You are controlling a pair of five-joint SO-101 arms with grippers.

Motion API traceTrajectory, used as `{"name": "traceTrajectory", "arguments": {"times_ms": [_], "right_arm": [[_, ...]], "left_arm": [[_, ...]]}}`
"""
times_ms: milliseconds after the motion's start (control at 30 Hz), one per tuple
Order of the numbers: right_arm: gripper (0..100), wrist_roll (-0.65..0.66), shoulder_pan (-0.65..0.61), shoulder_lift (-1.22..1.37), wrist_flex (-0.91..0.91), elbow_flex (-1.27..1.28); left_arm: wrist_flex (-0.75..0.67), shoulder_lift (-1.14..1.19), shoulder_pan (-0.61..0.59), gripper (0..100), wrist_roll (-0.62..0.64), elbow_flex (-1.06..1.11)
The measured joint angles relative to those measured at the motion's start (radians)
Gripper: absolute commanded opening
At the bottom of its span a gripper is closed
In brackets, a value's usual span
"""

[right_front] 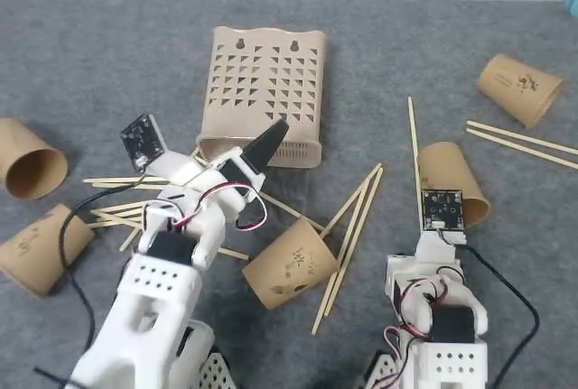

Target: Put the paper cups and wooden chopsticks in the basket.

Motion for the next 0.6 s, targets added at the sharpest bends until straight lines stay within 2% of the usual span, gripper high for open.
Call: {"name": "traceTrajectory", "arguments": {"times_ms": [367, 600], "right_arm": [[27.0, 0.000, -0.002, 0.000, 0.000, 0.000], [27.0, 0.000, -0.002, 0.000, 0.000, 0.000]], "left_arm": [[-0.071, 0.397, -0.006, 37, -0.005, -0.110], [-0.307, 0.466, -0.032, 37, 0.000, -0.143]]}}
